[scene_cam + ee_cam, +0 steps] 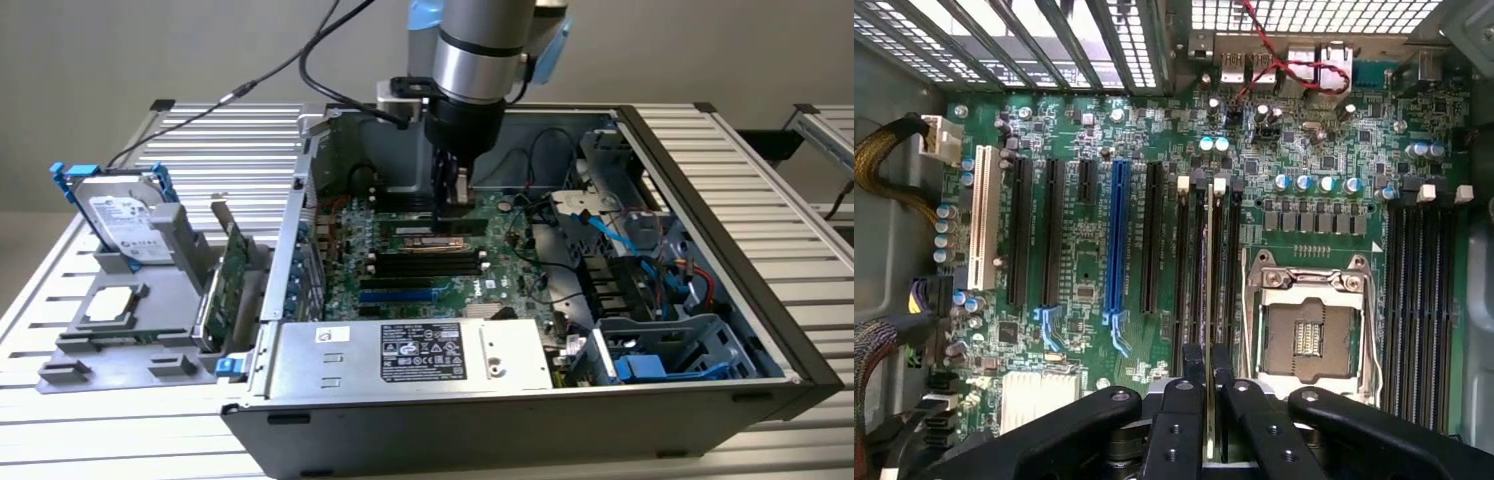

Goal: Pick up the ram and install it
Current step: 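Insert the ram into the slot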

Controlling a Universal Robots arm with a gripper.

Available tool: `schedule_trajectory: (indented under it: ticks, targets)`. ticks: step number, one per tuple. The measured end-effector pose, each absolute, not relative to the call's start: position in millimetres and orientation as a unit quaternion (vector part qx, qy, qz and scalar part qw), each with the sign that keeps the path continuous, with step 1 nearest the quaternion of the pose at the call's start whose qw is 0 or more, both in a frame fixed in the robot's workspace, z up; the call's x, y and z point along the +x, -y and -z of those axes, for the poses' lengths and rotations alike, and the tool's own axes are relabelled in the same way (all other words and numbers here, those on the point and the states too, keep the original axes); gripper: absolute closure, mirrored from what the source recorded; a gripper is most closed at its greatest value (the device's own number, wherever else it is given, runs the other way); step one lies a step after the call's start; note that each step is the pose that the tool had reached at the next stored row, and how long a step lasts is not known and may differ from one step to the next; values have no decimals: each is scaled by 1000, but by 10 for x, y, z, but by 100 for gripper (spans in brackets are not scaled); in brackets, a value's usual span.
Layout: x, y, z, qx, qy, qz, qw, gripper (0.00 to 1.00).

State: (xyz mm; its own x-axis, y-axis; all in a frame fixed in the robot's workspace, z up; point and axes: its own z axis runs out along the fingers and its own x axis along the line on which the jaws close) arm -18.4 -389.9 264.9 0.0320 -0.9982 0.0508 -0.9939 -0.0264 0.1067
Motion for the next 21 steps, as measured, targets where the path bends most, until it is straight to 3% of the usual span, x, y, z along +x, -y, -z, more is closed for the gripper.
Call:
schedule_trajectory:
  ticks: [21]
  targets:
    - [-213, 3946, -2423, 710, 702, 8, 62, 86]
